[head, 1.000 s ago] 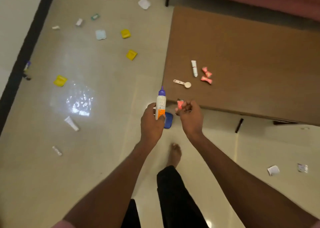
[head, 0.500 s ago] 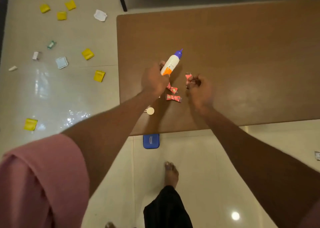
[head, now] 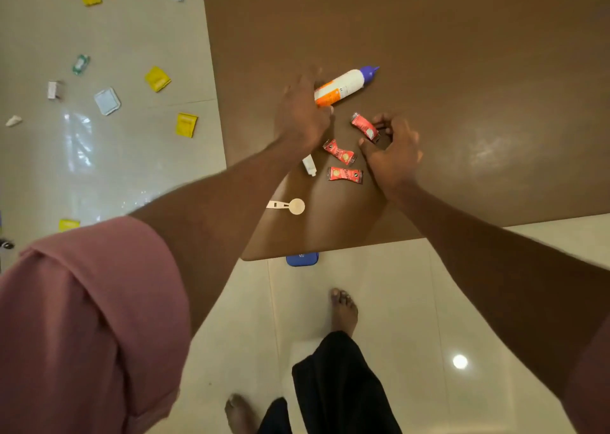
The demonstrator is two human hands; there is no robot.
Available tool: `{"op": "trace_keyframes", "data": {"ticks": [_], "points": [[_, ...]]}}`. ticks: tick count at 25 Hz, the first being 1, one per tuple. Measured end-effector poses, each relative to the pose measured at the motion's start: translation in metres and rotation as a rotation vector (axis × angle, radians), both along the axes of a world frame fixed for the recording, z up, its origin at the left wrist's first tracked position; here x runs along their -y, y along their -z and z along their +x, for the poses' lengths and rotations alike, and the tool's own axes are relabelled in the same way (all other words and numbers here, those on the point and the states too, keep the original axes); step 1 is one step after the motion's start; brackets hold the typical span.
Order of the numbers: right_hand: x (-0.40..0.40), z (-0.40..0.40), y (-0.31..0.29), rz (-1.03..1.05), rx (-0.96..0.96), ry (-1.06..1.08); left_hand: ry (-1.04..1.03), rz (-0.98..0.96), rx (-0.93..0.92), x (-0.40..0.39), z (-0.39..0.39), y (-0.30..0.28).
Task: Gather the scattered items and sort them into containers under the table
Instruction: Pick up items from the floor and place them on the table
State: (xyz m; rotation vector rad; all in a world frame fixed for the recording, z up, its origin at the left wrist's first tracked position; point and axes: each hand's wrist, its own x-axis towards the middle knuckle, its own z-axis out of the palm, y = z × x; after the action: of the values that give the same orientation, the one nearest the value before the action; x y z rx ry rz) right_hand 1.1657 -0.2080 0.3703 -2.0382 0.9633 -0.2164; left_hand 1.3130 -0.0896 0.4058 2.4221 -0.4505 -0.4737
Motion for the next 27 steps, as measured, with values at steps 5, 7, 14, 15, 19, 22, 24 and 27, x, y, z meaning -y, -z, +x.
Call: {"op": "trace_keyframes", "data": {"ticks": [5, 7, 14, 15, 19, 22, 24, 27], "points": [[-0.001, -0.006, -0.015, 0.022, -0.072, -0.081, -0.299, -0.201, 0.058, -0.102, -0.068, -0.024], [-0.004, -0.015, -0.021, 0.110, -0.048, -0.023, -0.475, -0.292, 0.063, -0.156, -0.108, -0.033], [-0.206, -0.123, -0.054, -0.025, 0.132, 0.109, -0.645, -0.025, -0.119, -0.352, -0.249, -0.001], [-0.244, -0.142, -0.048, 0.014, 0.091, 0.044, -0.580, 0.070, -0.189, -0.374, -0.265, 0.012], [-0.338, -0.179, 0.037, 0.090, -0.260, -0.178, -0.387, 0.353, -0.368, -0.455, -0.282, 0.083], [-0.349, -0.156, 0.137, 0.070, -0.429, -0.189, -0.358, 0.393, -0.373, -0.510, -0.277, 0.164], [-0.342, -0.132, 0.211, -0.012, -0.574, -0.170, -0.376, 0.380, -0.350, -0.537, -0.272, 0.221], [-0.332, -0.101, 0.312, -0.053, -0.798, -0.109, -0.409, 0.345, -0.323, -0.573, -0.267, 0.299]]}}
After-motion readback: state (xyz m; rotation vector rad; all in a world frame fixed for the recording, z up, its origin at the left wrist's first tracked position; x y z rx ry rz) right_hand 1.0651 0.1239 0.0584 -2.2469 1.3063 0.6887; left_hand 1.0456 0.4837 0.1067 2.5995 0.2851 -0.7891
